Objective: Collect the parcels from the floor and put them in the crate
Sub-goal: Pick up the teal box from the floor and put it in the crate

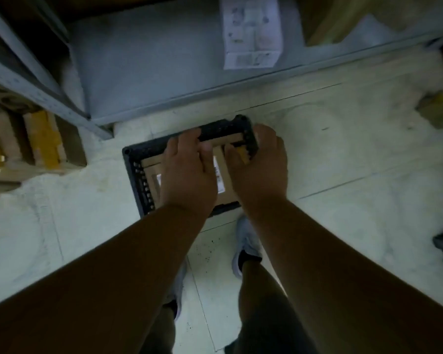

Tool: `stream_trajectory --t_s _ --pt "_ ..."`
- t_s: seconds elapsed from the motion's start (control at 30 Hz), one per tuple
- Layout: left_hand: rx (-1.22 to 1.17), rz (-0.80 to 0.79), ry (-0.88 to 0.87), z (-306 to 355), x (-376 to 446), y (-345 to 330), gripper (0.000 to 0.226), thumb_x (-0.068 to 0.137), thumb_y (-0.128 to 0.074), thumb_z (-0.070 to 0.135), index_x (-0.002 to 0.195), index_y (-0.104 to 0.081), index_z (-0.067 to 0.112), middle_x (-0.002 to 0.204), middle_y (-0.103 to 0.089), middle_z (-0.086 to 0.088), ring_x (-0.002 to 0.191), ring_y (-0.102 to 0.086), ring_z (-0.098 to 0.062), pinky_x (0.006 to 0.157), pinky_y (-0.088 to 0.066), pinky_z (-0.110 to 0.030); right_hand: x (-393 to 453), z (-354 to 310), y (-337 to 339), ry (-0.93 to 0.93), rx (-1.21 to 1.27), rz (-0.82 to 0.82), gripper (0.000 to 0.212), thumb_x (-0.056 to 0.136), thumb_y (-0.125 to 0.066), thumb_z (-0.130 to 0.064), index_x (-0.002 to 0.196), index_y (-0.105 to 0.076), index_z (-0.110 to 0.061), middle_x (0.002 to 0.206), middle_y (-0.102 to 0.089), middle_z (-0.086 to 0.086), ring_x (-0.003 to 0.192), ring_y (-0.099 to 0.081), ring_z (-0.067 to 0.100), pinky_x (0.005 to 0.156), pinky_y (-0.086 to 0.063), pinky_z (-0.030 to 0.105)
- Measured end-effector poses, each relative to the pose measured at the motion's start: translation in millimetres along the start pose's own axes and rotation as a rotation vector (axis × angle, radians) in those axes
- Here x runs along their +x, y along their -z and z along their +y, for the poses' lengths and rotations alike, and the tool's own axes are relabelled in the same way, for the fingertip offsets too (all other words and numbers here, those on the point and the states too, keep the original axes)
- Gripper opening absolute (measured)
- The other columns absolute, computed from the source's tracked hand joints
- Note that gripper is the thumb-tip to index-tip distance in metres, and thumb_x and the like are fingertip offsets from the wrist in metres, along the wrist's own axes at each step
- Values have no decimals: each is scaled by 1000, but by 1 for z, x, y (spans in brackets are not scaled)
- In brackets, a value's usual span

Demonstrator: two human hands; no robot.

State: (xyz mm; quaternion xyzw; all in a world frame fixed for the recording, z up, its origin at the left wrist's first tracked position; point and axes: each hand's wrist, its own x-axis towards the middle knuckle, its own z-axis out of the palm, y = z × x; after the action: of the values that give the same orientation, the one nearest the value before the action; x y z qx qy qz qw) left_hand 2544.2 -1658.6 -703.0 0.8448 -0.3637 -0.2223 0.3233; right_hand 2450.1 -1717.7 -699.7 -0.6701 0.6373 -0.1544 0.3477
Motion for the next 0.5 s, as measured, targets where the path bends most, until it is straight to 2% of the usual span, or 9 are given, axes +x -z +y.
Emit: stream_trajectory --t_s 0.1,0.17,0.27,0.4,0.5 --pt "-52 -56 -183 90 -34 61 40 100 -37 31 130 -53 9 124 -53 -12 116 -49 -24 97 -37 -29 -40 -46 104 3 17 123 59 89 -67 -40 140 -45 -22 136 -51 2 125 -47 21 106 -41 47" --pt "-91 -111 -309 151 -55 92 47 97 -34 37 128 -54 8 123 -53 -13 114 -51 -26 96 -41 -33 -65 -71 167 14 32 212 57 90 -66 -41 140 -45 -22 135 -52 1 126 -47 19 107 -40 44" --pt "-145 -161 -501 227 -85 122 50 97 -32 39 125 -54 5 120 -55 -12 110 -52 -22 95 -41 -30 -98 -91 247 13 72 373 57 89 -66 -42 138 -48 -21 134 -53 0 124 -49 18 106 -42 42" --pt "-124 -261 -712 300 -119 130 35 102 -35 29 123 -56 10 116 -57 -5 109 -53 -15 93 -40 -22 -132 -81 329 -1 153 520 53 89 -67 -43 135 -50 -22 129 -54 -4 120 -51 14 102 -45 43" --pt "-107 -362 -822 345 -150 107 34 102 -34 29 120 -57 12 112 -55 0 106 -52 -11 93 -43 -24 -146 -44 383 2 140 579 50 88 -66 -44 133 -52 -26 129 -55 -6 121 -51 13 102 -45 43"
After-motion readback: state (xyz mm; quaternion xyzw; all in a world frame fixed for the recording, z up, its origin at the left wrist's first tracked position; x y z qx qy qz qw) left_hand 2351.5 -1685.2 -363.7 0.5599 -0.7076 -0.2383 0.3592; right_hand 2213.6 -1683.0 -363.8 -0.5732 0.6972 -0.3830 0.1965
